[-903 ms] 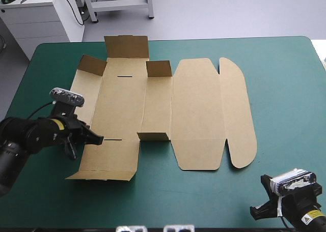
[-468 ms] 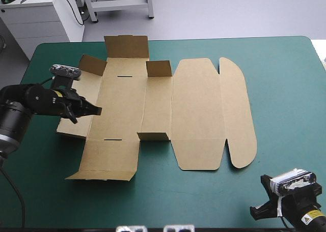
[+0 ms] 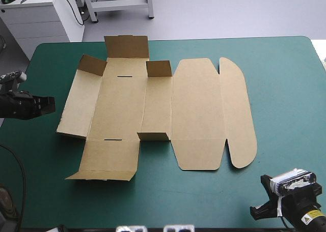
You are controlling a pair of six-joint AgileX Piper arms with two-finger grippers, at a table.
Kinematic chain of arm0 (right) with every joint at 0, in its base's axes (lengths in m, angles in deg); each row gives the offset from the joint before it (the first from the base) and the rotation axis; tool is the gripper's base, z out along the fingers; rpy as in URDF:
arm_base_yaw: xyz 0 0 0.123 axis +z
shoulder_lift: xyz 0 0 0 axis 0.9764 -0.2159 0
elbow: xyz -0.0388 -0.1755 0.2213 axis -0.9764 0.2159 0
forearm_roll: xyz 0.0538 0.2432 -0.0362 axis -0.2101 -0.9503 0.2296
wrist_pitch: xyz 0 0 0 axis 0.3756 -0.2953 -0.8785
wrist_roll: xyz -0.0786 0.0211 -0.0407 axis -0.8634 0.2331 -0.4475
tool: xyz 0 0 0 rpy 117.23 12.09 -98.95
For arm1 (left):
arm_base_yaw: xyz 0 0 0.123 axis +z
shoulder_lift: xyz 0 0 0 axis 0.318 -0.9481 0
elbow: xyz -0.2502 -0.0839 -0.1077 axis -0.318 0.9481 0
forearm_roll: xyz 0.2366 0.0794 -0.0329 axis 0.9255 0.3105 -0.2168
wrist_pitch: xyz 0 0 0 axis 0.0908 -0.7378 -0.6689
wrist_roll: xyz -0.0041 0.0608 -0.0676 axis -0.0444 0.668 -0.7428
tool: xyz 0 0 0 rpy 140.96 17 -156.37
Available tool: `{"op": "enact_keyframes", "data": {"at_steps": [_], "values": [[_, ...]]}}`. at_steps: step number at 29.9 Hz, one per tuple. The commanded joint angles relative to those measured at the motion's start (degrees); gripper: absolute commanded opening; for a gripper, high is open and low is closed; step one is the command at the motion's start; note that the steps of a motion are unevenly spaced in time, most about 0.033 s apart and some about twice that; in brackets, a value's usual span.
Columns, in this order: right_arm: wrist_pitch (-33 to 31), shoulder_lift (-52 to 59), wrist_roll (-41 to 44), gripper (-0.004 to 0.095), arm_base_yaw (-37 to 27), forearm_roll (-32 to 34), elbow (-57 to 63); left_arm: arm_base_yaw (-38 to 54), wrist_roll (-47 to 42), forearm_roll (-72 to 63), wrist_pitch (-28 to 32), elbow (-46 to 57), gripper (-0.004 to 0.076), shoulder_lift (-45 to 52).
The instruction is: Fold the box
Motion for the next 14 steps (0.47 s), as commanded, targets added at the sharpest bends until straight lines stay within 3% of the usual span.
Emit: {"op": "enact_keyframes", "data": {"at_steps": [1, 5, 8, 13, 14], "values": [[3.3, -0.7, -0.1, -0.0020, 0.1, -1.0, -1.2, 1.2, 0.6, -4.7, 2.0, -2.0, 0.0014, -1.8], [3.3, -0.7, -0.1, -0.0020, 0.1, -1.0, -1.2, 1.2, 0.6, -4.8, 8.7, -2.1, 0.0039, -5.2], [3.3, -0.7, -0.1, -0.0020, 0.1, -1.0, -1.2, 1.2, 0.6, -4.7, 11.4, -2.8, 0.0148, -7.4], [3.3, -0.7, -0.1, -0.0020, 0.1, -1.0, -1.2, 1.2, 0.2, -4.8, 1.9, -7.6, 0.0453, -13.2], [3.3, -0.7, -0.1, -0.0020, 0.1, -1.0, -1.2, 1.2, 0.2, -5.1, -0.2, -8.6, 0.0483, -14.0]]}}
